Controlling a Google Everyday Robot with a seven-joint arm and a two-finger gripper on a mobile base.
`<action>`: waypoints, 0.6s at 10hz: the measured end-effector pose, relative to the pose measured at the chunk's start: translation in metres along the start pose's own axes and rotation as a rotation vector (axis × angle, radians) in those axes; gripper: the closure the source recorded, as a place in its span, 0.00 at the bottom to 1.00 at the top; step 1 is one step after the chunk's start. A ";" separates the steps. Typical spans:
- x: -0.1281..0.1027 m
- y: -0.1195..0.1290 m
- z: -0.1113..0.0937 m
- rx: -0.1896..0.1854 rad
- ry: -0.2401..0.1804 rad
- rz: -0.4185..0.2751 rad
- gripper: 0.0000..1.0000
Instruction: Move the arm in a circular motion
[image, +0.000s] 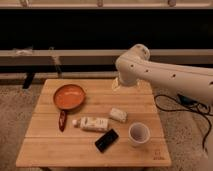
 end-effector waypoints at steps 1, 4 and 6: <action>-0.020 -0.014 0.005 0.010 -0.010 0.022 0.20; -0.066 -0.045 0.015 0.040 -0.042 0.087 0.20; -0.073 -0.057 0.014 0.065 -0.062 0.134 0.20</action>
